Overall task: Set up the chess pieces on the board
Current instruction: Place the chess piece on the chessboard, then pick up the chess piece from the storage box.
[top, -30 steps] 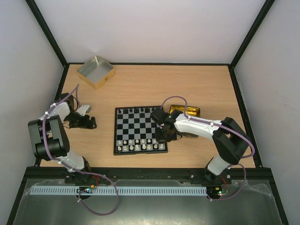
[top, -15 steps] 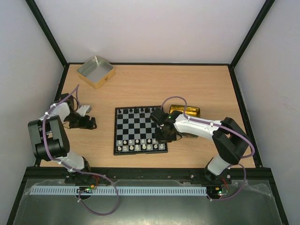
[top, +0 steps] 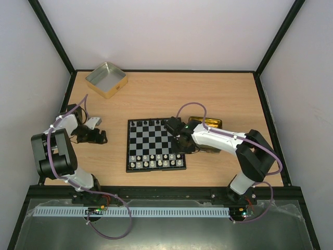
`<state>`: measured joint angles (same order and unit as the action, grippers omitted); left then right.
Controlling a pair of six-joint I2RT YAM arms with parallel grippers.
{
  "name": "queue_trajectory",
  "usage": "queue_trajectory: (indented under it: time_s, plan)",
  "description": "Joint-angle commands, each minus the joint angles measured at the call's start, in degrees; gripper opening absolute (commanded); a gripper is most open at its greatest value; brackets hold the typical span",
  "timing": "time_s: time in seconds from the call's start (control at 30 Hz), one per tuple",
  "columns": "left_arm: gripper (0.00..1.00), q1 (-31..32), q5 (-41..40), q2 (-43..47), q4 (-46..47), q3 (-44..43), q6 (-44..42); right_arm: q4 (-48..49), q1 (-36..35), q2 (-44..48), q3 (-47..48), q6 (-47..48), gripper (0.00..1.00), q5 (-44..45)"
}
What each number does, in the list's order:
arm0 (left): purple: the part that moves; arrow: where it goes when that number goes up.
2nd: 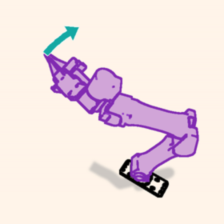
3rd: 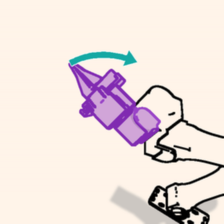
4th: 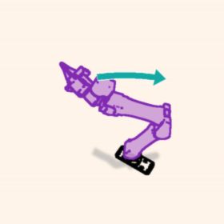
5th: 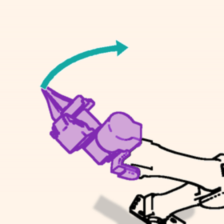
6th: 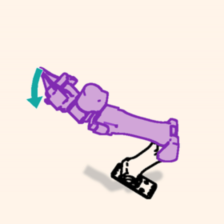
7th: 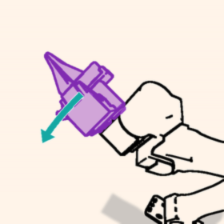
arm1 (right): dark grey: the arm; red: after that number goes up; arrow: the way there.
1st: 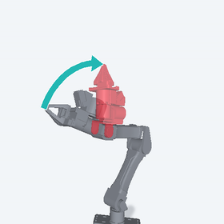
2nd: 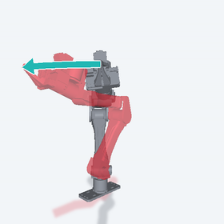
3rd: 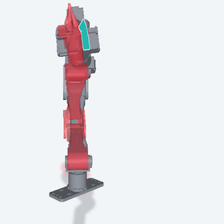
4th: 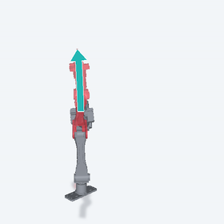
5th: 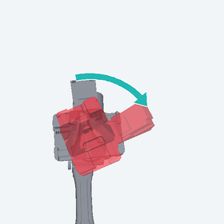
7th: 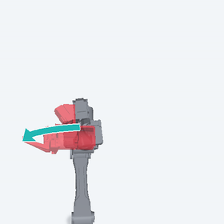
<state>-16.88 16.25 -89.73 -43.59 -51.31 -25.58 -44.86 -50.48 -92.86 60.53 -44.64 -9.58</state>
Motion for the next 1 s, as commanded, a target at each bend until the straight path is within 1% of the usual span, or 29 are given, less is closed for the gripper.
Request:
queue_trajectory:
  time_s: [0.0, 0.13, 0.27, 0.37, 0.47, 0.63, 0.77, 0.87, 0.97]
  plan:
    - [0.96, 0.03, 0.01, 1.72, -0.35, 0.86, -0.87, -3.19, -0.46, -1.23, 1.58, 1.2, 0.32, 3.56]
    - [0.96, 0.06, 0.01, 1.67, -0.35, 0.86, -0.87, -3.33, -0.33, -1.92, 2.56, 1.4, 0.32, 4.42]
    - [0.96, 0.16, -0.23, 1.71, -0.18, 0.9, -0.71, -4.91, 0.78, -2.51, 6.16, 2.28, 0.32, 7.24]
    - [0.96, 0.16, -0.55, 1.83, -0.45, 0.46, -0.52, -6.23, 4.41, -2.37, 8.77, 3.94, 0.32, 8.15]
    - [0.96, 0.07, -1.69, 1.82, -1.23, -0.85, -0.36, -7.29, 9.56, -1.51, 9.67, 5.87, 0.31, 8.46]
    - [0.96, 0.11, -4.61, 2.04, -2.29, -3.38, -0.15, -6.59, 17.02, 0.64, 7.5, 8.02, 0.31, 8.55]
    - [0.96, 0.11, -4.99, 1.76, -3.0, -5.14, 1.06, -5.09, 23.04, 1.16, 5.59, 11.0, 0.3, 7.62]
    - [0.96, 0.34, -3.86, 1.76, -3.25, -5.87, 2.11, -4.25, 25.54, -0.42, 5.06, 12.01, 0.29, 4.97]
    - [0.97, 0.93, -1.88, 1.89, -3.25, -5.69, 2.3, -3.03, 26.15, -3.13, 5.79, 12.38, 0.28, 0.94]
